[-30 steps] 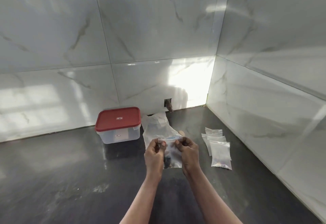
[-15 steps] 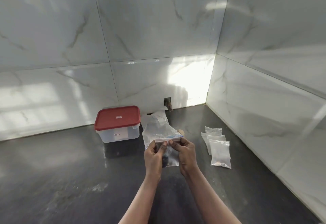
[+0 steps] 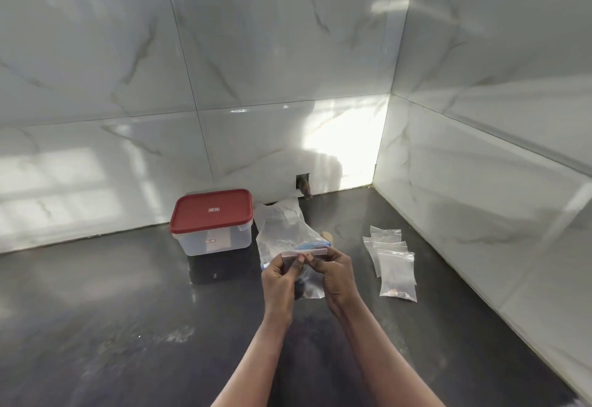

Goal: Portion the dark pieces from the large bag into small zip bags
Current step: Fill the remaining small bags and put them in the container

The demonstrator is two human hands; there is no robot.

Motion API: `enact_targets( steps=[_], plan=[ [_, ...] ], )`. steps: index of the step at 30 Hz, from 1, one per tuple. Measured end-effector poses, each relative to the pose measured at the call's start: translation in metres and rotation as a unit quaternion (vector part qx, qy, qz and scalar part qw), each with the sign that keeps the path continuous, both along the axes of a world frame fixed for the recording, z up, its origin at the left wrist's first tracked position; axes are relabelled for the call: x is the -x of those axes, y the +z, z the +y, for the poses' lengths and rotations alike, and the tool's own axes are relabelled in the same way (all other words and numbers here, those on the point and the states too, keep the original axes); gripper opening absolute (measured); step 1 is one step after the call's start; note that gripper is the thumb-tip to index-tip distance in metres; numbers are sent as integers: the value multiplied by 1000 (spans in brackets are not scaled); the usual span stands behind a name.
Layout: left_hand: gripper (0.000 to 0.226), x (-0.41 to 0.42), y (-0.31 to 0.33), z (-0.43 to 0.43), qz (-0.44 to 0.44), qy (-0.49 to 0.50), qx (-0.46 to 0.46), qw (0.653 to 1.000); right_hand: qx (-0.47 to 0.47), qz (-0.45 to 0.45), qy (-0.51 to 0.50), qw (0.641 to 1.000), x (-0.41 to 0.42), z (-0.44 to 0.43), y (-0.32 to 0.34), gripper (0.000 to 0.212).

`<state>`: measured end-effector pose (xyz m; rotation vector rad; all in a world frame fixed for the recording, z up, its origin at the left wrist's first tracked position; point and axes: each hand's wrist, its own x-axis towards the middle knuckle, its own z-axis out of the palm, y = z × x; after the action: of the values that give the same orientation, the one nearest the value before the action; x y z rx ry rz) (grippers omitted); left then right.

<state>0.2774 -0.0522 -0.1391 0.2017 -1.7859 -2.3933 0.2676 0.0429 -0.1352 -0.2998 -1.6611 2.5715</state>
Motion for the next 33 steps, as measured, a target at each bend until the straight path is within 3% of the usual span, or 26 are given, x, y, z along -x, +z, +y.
enact_targets(
  steps=[3,8,15,19,26,33],
  plan=[
    [2,-1,-4,4,-9,-15,3,1000,-21,-11,7,1000,-2,5,1,7],
    [4,-1,-7,16,-14,-26,10,1000,-30,-23,-21,999,-8,16,4,24],
    [9,-3,-5,37,-11,-43,-35,998,-17,-45,-41,998,-19,45,0,22],
    [12,-6,-10,56,-22,-54,20,998,-45,-67,-76,994,-27,72,-4,17],
    [22,-6,-18,92,-49,-66,62,995,-81,-85,-157,981,-29,107,-14,37],
    [12,7,-19,114,-100,-83,42,991,-129,-130,-196,963,-23,142,-27,23]
  ],
)
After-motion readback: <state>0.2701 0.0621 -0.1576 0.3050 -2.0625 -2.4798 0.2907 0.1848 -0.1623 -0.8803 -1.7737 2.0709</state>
